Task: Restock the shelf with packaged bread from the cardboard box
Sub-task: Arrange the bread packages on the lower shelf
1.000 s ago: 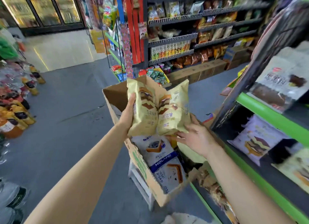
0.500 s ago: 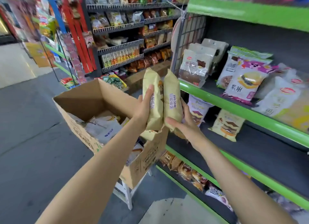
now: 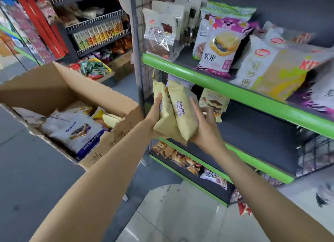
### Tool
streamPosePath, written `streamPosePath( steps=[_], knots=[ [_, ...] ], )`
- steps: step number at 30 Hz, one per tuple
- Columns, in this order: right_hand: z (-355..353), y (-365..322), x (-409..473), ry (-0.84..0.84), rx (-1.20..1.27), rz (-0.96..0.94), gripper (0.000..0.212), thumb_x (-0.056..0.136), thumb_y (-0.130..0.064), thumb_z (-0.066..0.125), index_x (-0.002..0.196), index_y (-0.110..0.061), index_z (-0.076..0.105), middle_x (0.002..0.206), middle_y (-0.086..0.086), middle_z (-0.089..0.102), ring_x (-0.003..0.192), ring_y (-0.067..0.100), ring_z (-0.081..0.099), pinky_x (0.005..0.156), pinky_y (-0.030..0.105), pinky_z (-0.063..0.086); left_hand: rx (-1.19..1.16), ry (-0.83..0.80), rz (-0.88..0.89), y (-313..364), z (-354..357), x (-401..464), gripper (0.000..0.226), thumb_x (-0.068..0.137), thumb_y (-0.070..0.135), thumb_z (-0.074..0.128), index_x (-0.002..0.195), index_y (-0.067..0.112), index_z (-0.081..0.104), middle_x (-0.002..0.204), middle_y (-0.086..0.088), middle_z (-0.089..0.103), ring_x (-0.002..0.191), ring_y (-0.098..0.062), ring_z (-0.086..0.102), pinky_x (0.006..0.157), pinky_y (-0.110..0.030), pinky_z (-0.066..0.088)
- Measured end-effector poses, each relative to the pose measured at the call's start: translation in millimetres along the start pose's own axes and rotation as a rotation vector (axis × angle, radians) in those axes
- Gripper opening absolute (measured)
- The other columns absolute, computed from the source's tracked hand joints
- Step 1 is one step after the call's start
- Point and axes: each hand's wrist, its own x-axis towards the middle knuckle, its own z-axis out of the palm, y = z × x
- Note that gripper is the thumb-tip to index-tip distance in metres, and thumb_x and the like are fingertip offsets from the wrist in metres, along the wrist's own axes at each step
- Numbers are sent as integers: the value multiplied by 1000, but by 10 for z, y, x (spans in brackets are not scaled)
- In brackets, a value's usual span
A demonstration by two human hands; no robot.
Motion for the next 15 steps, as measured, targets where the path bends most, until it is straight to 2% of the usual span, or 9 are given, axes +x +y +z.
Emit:
streamPosePath(
  steps=[2, 3, 5, 7, 9, 10, 12, 15],
  knots=[
    [7, 141, -27, 50, 144, 50, 109, 61, -31, 82, 147, -33, 16, 127, 8, 40, 112, 30, 47, 95, 39, 44, -11, -8, -49, -124, 6, 73, 63, 87, 70, 33, 96, 19, 67, 85, -8, 74, 79, -24, 68, 75, -37, 51],
    [-11, 170, -42, 57, 238, 116, 99, 63, -28, 83, 142, -28, 23, 127, 5, 44, 114, 27, 48, 89, 32, 43, -15, 1, -81, -169, 9, 80, 65, 85, 73, 33, 100, 19, 67, 92, -9, 72, 82, -25, 67, 74, -38, 51],
    [-25, 222, -56, 68, 367, 220, 73, 66, -21, 81, 124, -24, 35, 117, -1, 53, 105, 21, 51, 73, 23, 39, 3, 59, -169, -261, 13, 97, 74, 77, 80, 37, 110, 19, 64, 105, -10, 68, 91, -26, 64, 74, -40, 50],
    [-39, 260, -48, 93, 405, 250, 50, 72, -21, 77, 109, -23, 43, 103, -4, 58, 93, 15, 56, 65, 18, 40, 7, 104, -224, -355, 28, 149, 81, 72, 83, 40, 116, 18, 61, 111, -12, 66, 97, -27, 62, 77, -42, 50],
    [-38, 322, -17, 91, 445, 283, 36, 79, -21, 72, 108, -21, 51, 92, -10, 59, 80, 3, 56, 60, 2, 40, 17, 157, -230, -442, 50, 196, 83, 71, 84, 42, 119, 18, 57, 109, -11, 66, 97, -28, 62, 82, -44, 49],
    [-41, 364, 9, 88, 463, 311, 34, 82, -20, 69, 112, -20, 53, 90, -13, 58, 78, -3, 55, 60, -1, 39, 15, 174, -225, -473, 57, 229, 82, 71, 83, 43, 119, 18, 55, 106, -11, 66, 94, -28, 61, 81, -44, 49],
    [-58, 454, 76, 88, 447, 365, 33, 86, -21, 65, 118, -17, 56, 95, -12, 61, 84, 2, 58, 59, 5, 38, 5, 187, -213, -500, 55, 290, 78, 73, 81, 44, 119, 19, 54, 102, -10, 65, 89, -27, 61, 73, -42, 49],
    [-112, 627, 214, 56, 274, 376, 27, 89, -20, 61, 113, -7, 59, 102, 6, 67, 89, 19, 57, 63, 14, 31, 32, 153, -198, -489, 54, 378, 81, 73, 81, 43, 126, 21, 54, 110, -11, 66, 93, -27, 63, 69, -39, 50]
  ],
)
